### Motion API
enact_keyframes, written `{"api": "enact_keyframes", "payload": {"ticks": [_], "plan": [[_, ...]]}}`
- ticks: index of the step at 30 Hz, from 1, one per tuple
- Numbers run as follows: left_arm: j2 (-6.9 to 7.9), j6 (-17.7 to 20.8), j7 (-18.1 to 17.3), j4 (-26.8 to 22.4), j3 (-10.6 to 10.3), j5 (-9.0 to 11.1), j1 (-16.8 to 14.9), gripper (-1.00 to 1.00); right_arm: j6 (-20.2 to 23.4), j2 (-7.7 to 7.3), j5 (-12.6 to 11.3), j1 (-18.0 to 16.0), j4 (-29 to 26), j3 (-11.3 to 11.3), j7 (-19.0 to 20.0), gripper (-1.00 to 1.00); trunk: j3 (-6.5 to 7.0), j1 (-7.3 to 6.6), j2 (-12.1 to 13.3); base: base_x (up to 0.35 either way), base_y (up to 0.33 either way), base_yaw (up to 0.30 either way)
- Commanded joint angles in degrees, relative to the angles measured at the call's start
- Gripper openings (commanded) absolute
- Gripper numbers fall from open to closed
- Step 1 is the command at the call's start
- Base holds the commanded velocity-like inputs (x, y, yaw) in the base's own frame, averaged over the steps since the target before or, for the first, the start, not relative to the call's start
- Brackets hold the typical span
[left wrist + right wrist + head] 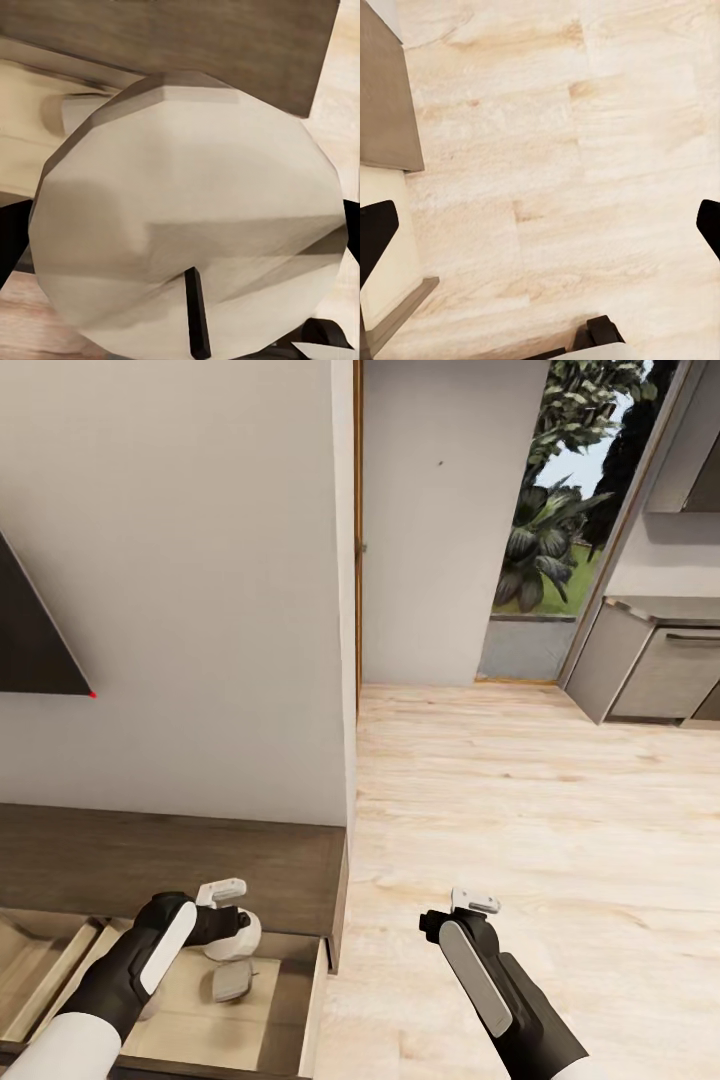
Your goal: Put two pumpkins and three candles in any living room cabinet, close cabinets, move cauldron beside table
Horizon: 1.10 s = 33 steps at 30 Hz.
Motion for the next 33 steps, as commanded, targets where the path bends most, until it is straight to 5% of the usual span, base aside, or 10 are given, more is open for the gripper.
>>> {"api": "enact_keyframes", "payload": {"ticks": [1, 28, 33], "plan": [[0.06, 0.14, 0.5, -0.07, 0.05, 0.7, -0.03, -1.0, 0.13, -0.01, -0.48, -0.07, -0.06, 0.09, -0.55, 1.0, -0.07, 0.01, -0.05, 0.0, 0.0, 0.0], [-0.1, -0.16, 0.97, 6.02, 0.24, 0.49, -0.58, -1.0, -0.08, -0.1, -0.28, -0.09, -1.26, 0.09, -0.53, 1.0, -4.38, 5.28, -9.68, 0.0, 0.0, 0.0], [-0.11, -0.75, 2.23, 7.2, 0.15, 0.17, -0.64, -1.0, 0.3, -0.35, -0.23, -0.09, -7.55, 0.23, -0.86, 1.0, -5.27, 6.38, -11.68, 0.0, 0.0, 0.0]]}}
